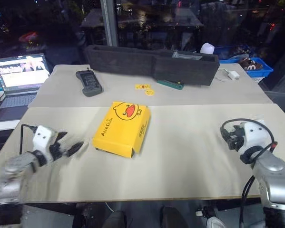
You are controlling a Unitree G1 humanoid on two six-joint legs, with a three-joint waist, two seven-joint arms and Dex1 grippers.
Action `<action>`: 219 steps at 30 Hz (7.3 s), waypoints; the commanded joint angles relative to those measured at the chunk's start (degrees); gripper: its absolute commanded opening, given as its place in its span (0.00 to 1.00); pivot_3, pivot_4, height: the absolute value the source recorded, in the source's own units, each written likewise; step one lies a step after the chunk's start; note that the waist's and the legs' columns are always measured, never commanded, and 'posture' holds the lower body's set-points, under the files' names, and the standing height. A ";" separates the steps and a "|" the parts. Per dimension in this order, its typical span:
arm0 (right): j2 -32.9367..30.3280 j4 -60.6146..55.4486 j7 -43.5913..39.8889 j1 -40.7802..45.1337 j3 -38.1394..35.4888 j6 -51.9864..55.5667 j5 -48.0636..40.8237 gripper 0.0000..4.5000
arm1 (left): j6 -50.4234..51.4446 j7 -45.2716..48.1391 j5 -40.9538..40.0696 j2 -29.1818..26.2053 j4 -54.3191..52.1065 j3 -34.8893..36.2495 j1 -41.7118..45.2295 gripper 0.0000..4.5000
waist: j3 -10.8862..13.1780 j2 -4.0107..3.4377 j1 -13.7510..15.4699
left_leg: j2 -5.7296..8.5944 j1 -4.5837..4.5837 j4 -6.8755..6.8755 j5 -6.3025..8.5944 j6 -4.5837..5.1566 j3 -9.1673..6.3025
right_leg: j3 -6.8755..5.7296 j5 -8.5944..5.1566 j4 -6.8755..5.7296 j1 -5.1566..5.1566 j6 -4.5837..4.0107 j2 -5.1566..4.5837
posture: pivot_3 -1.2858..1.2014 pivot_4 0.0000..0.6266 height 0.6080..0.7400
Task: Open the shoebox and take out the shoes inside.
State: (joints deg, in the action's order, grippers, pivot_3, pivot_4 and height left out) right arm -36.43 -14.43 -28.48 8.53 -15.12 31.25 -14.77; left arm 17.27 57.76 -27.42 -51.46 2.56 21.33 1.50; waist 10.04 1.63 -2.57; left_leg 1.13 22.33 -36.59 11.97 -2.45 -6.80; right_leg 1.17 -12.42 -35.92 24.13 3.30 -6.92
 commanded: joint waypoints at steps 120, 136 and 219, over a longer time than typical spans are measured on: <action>33.00 75.96 -37.71 73.58 48.36 -64.94 35.26 0.99 | 4.68 -4.27 -7.92 7.86 -29.50 -0.94 -14.32 1.00 | 0.63 0.00 -1.45 | -2.29 -0.48 0.80 -0.04 -0.17 0.47 | 0.51 0.37 -0.87 0.99 -1.72 2.55 | 0.52 0.24 1.00; 34.22 73.46 -44.30 70.85 47.06 -66.29 33.45 0.29 | 5.19 -4.86 -7.55 8.02 -29.78 -1.77 -13.82 1.00 | 0.63 0.00 -1.47 | -2.29 -0.59 0.79 -0.04 -0.17 0.47 | 0.52 0.28 -0.91 0.90 -1.59 2.55 | 0.52 0.24 1.00; -4.93 41.46 4.52 36.38 31.40 -31.36 46.23 0.05 | 24.38 -9.84 -27.83 1.89 -35.85 19.64 -13.66 1.00 | 0.78 -0.08 -1.91 | -2.23 -0.39 0.70 -0.04 -0.18 0.89 | 0.98 0.28 -0.85 1.07 -1.59 2.53 | 0.52 0.24 1.00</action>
State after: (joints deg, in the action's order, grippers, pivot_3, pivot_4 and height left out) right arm -40.79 26.86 -28.37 43.81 16.25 0.95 28.10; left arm 41.91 48.22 -54.43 -49.48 -32.87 40.30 -12.05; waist 10.81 1.56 -4.48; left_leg -1.10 21.84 -35.89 11.94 -2.63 -5.78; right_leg 2.30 -12.12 -36.79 25.14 1.76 -4.38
